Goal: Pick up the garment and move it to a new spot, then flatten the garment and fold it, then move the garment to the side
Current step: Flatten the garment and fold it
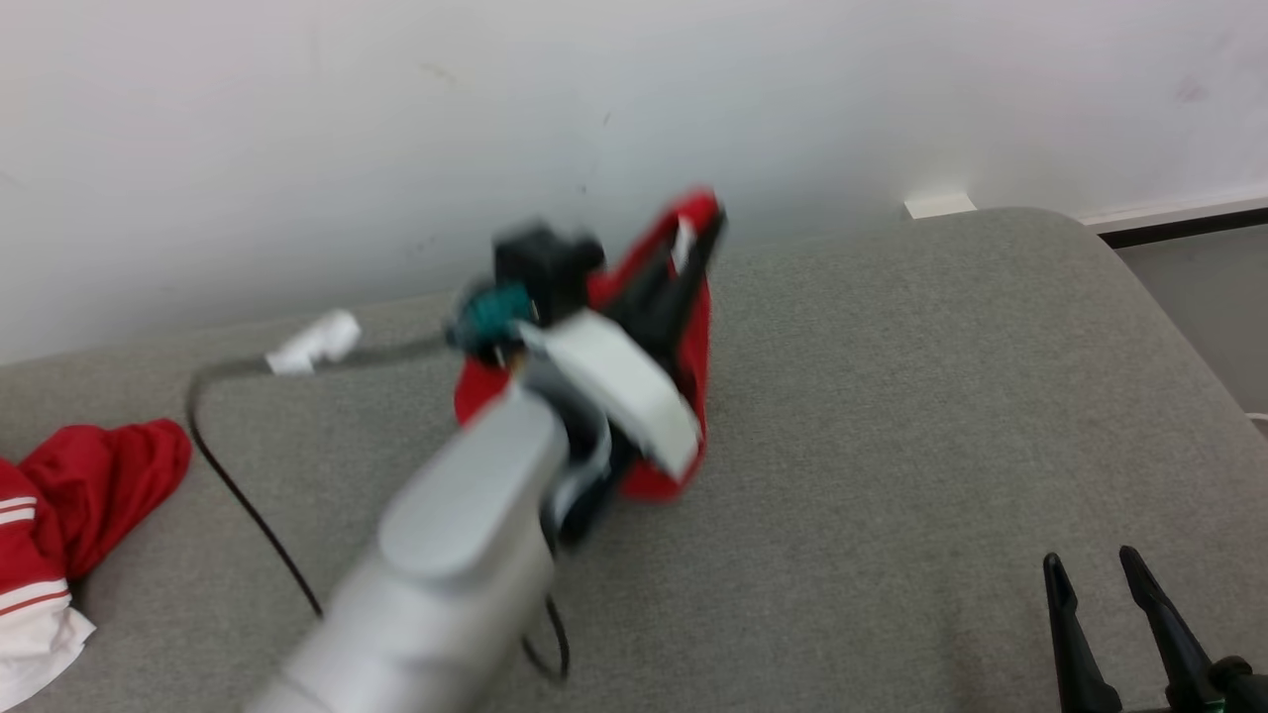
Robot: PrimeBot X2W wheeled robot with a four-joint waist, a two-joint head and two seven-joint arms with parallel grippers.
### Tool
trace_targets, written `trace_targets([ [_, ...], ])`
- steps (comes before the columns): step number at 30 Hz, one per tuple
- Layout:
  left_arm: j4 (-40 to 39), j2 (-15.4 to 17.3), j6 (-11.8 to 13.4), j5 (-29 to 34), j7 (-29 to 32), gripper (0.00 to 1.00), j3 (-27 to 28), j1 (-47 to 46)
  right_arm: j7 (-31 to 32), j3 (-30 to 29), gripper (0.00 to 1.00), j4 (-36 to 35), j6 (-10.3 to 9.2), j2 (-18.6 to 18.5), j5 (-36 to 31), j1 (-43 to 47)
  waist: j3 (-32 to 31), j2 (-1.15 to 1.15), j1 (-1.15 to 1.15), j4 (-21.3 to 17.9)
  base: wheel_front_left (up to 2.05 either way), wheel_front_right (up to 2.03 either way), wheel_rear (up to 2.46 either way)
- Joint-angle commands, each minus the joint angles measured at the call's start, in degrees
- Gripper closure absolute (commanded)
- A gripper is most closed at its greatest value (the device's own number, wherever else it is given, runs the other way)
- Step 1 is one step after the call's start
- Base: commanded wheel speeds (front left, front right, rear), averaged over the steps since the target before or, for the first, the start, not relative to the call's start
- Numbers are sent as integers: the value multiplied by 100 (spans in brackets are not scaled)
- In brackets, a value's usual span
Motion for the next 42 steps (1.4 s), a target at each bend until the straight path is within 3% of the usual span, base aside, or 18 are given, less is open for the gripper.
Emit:
trace_targets([
  [1,-133,-10,-36,-72,-19,100,-97,337,4,-42,0,-19,-12,4,25,73,-5,0,0,27,0,0,0],
  [5,-627,94,-76,-327,-18,100,-457,1570,4,-244,0,-74,-12,30,6,211,1,0,0,234,0,0,0],
  [10,-842,460,-57,-700,-17,100,-427,2822,4,-252,0,-96,-12,-10,-14,254,38,0,0,470,0,0,0],
  [15,-980,849,179,-900,-18,100,101,3630,4,-218,0,-85,-13,-24,-15,295,22,0,0,733,0,0,0],
  [24,-1122,1205,416,-734,-18,100,909,4551,4,-198,0,-53,-13,70,-47,386,-191,0,0,1042,0,0,0],
  [31,-1044,1355,618,-54,-18,100,1663,4737,4,-146,0,-41,-12,94,-59,457,-300,0,0,1152,0,0,0],
  [33,-956,1316,601,100,-18,64,1770,4770,4,-124,0,-38,-12,97,-47,481,-325,0,0,1158,0,0,0],
  [35,-819,1254,580,229,-18,0,1832,4829,4,-93,0,-32,-12,87,-49,506,-346,0,0,1156,0,0,0],
  [42,-542,1048,676,256,-18,0,2214,5106,4,-101,0,-61,-12,-20,-33,579,-405,0,0,1146,0,0,0],
])
